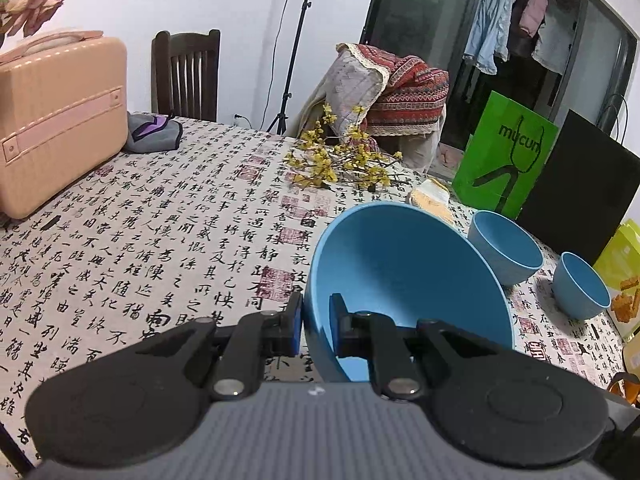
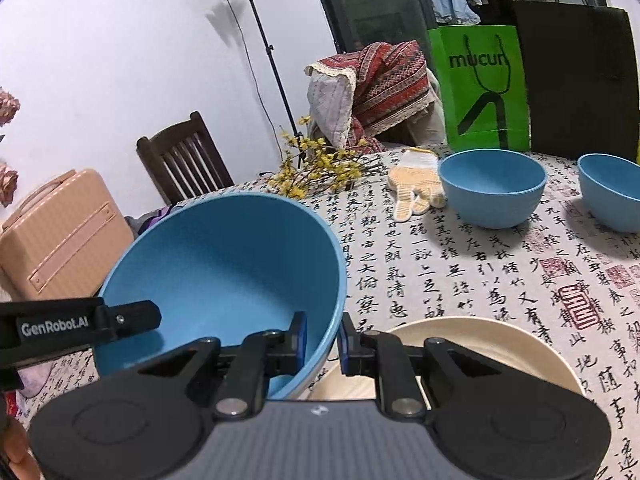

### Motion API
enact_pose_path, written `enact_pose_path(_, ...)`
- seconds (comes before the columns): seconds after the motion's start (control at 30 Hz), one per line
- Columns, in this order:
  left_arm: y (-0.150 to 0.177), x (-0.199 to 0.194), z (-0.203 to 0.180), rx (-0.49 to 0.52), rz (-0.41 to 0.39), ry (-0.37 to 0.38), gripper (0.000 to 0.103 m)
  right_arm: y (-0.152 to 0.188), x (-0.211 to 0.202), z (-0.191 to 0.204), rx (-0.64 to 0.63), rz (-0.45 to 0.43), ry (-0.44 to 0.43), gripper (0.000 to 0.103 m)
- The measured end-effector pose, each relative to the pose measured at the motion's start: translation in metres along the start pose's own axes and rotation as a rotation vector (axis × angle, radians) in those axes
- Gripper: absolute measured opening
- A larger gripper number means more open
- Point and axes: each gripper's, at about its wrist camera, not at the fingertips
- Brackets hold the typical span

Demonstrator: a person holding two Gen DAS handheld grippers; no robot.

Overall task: Organize plates and bowls
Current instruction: 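Carry the blue bowl past the cream plates toward the pink suitcase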

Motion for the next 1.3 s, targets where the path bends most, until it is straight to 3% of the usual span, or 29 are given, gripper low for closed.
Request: enact_pose_path(1.3, -0.009, -0.004, 0.086, -0.101, -0.008, -0.034, 0.014, 0.009, 0.032, 0.073, -0.054, 0.042, -0.076, 0.016)
Point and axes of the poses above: each gripper's, at about its wrist camera, not at the fingertips, and x roughly the way its jaws point, z to its left, y to its underside, and after that the axes turned 4 degrees about -x, right-handed
